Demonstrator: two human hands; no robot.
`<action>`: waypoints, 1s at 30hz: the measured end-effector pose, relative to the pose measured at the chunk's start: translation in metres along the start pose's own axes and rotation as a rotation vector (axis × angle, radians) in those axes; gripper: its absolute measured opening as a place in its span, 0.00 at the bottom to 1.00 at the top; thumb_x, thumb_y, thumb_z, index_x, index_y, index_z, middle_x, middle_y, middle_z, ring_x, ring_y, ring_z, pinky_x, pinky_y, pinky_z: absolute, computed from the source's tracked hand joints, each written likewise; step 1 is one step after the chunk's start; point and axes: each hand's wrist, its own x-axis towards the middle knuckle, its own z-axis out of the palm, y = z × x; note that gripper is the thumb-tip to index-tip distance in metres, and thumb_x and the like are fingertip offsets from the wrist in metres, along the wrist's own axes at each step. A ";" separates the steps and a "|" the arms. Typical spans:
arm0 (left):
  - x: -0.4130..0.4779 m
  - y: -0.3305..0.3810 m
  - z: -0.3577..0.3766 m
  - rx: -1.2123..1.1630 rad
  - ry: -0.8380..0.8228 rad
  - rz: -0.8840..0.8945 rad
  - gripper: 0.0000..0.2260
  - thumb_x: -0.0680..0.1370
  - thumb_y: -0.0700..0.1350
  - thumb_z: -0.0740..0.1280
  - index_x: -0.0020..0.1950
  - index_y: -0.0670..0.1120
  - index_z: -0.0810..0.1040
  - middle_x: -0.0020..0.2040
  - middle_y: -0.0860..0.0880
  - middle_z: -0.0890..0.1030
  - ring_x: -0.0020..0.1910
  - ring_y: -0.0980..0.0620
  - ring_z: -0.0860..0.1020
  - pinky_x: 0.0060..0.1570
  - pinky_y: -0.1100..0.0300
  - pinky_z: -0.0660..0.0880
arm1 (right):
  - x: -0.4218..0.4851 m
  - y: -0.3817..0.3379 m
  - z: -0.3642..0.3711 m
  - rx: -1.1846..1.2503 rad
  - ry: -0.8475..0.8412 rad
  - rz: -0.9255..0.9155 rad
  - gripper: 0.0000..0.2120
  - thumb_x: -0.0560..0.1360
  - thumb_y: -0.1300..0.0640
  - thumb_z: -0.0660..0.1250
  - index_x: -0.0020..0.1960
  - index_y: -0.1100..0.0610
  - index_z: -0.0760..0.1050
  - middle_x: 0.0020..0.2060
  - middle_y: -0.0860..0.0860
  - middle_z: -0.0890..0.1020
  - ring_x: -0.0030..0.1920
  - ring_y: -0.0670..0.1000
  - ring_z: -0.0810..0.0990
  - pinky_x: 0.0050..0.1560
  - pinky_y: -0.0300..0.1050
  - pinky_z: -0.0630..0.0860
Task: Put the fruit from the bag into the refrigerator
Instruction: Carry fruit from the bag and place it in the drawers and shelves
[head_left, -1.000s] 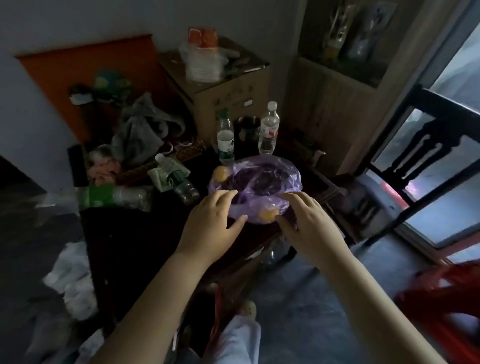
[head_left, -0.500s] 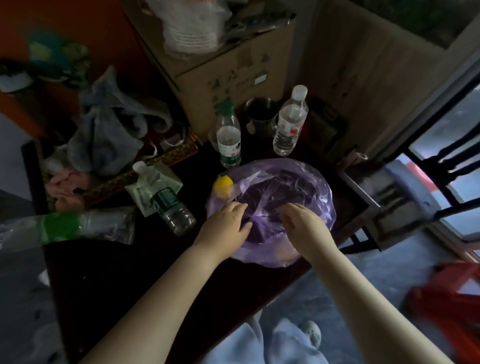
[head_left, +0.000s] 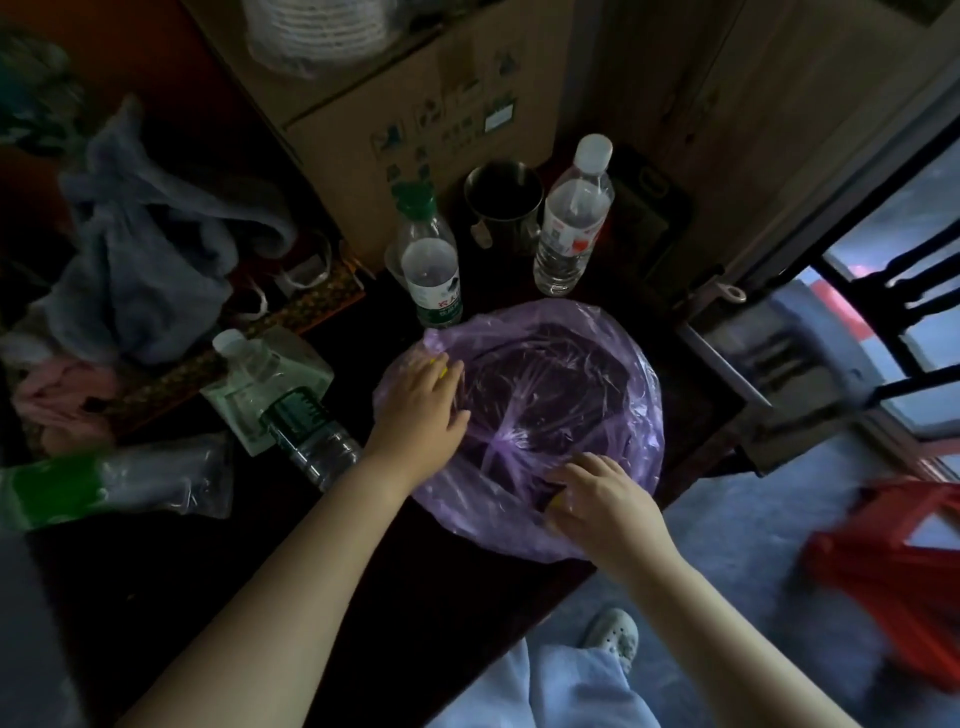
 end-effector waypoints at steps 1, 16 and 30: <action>0.003 -0.004 -0.001 0.004 0.005 -0.009 0.27 0.78 0.51 0.61 0.74 0.42 0.61 0.74 0.42 0.62 0.75 0.45 0.56 0.74 0.50 0.52 | -0.001 -0.001 -0.002 -0.035 0.048 -0.044 0.12 0.61 0.48 0.75 0.43 0.49 0.82 0.41 0.44 0.79 0.44 0.49 0.78 0.42 0.38 0.73; 0.021 -0.011 0.015 0.045 0.055 -0.123 0.22 0.78 0.46 0.62 0.71 0.41 0.66 0.69 0.42 0.68 0.68 0.41 0.66 0.65 0.47 0.67 | -0.018 0.005 0.010 0.040 -0.003 0.282 0.17 0.71 0.37 0.62 0.56 0.44 0.76 0.50 0.45 0.79 0.48 0.51 0.80 0.38 0.46 0.74; 0.012 -0.016 0.026 -0.019 -0.022 -0.147 0.32 0.72 0.37 0.71 0.73 0.43 0.62 0.68 0.42 0.66 0.65 0.40 0.67 0.56 0.48 0.72 | -0.026 0.007 0.022 -0.099 -0.097 0.192 0.37 0.59 0.26 0.57 0.54 0.52 0.78 0.50 0.50 0.81 0.53 0.56 0.78 0.49 0.50 0.77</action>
